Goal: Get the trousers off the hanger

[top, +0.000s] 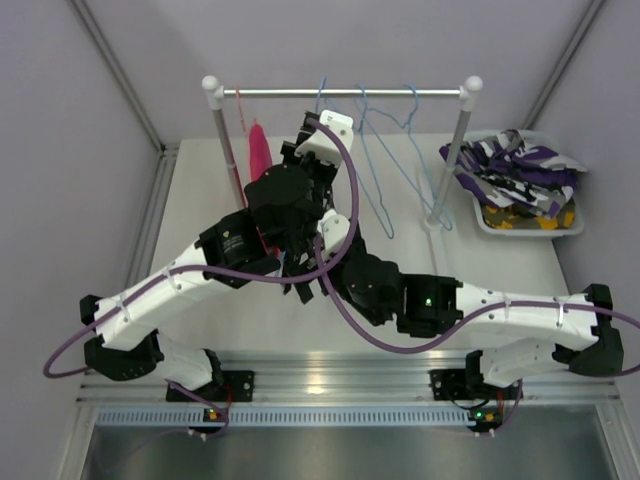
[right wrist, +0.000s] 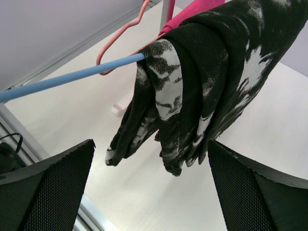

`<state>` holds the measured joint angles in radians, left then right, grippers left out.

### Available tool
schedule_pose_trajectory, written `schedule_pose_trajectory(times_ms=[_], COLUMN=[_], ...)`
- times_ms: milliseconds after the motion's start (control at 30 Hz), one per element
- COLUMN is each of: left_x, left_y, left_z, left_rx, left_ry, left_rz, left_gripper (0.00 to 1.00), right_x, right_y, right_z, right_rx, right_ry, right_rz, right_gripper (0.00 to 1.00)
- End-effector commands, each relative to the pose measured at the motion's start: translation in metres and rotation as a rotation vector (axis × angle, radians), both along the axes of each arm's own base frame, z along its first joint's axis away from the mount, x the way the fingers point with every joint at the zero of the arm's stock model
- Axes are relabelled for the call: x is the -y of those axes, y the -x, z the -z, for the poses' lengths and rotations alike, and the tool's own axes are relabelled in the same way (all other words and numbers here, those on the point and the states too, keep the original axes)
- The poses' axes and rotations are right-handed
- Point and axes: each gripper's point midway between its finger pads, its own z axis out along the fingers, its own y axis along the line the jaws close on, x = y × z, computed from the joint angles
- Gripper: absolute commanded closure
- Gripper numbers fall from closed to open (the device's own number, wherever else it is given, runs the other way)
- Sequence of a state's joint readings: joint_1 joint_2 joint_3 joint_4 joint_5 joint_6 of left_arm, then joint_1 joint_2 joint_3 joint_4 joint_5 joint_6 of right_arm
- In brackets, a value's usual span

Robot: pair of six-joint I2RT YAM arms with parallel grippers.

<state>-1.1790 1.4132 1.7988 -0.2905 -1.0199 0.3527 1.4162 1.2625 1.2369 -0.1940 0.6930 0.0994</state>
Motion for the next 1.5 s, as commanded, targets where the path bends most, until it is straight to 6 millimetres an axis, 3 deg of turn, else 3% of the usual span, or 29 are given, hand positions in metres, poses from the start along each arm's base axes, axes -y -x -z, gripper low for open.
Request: schedule_pose_trajectory(times_ms=[0,400,767,1133,1367,1467], left_x=[-0.019,-0.022,-0.025,-0.024,-0.021,-0.019], left_y=[0.007,0.009,0.012,0.012,0.009,0.008], left_z=[-0.052,-0.052,-0.054,-0.048,-0.041,-0.037], left_rx=[0.092,0.094,0.088,0.079,0.078,0.075], left_ry=[0.173,0.173,0.193,0.178,0.149,0.142], left_rz=[-0.016,-0.014,0.006,0.007,-0.006,-0.009], left_gripper=[1.0,1.0,1.0,1.0,1.0,1.0], right_x=[0.005,0.03,0.032,0.018,-0.003,-0.003], right_y=[0.005,-0.016,-0.043,-0.07,-0.063,-0.062], right_z=[-0.01,0.003,0.016,0.015,0.003,0.001], right_rx=[0.008,0.005,-0.017,-0.036,-0.04,-0.036], right_ry=[0.001,0.05,0.062,0.026,-0.003,-0.013], right_rz=[-0.027,0.08,0.156,0.152,0.06,0.059], right_gripper=[0.01,0.01,0.0,0.01,0.01,0.01])
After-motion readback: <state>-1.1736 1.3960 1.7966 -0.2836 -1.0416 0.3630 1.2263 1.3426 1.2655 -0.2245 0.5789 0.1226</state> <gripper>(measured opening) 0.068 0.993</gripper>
